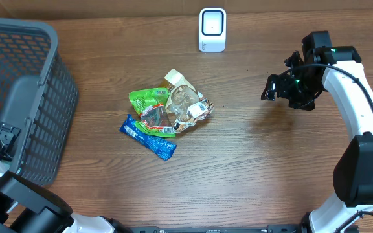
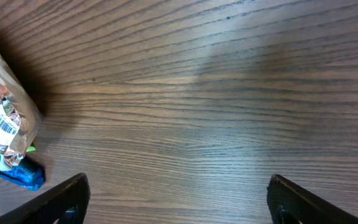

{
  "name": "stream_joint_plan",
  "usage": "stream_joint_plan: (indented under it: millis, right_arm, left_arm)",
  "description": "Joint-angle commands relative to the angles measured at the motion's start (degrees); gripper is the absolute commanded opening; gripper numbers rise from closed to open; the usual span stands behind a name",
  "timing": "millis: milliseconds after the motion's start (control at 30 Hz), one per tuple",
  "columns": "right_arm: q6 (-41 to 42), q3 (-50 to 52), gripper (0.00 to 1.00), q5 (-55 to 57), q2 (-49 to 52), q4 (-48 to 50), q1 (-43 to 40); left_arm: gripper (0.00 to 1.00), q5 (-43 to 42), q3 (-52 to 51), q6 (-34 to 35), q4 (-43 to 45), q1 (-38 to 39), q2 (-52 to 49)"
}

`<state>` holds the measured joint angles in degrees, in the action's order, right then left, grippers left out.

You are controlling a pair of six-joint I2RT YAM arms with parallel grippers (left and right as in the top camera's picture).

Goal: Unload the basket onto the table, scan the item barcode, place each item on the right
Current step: 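Grasp the pale green packet in the basket with the left gripper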

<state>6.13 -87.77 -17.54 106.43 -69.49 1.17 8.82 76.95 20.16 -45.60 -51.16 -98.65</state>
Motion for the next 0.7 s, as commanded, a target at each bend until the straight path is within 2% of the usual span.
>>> stream_joint_plan:
  millis: [0, 233, 667]
  right_arm:
    - [-0.63, -1.33, 0.92, 1.03, -1.68, 0.13, -0.17]
    - [-0.63, -1.33, 0.92, 1.05, -1.68, -1.16, -0.17]
    - [-0.61, -1.33, 0.93, 1.03, -1.68, -2.38, -0.17]
  left_arm:
    - [1.00, -0.04, -0.20, -0.28, 0.52, -0.68, -2.54]
    - [1.00, 1.29, -0.20, -0.46, 1.55, -0.72, -8.83]
    - [1.00, 4.92, -0.24, -0.46, 3.87, -2.32, -9.46]
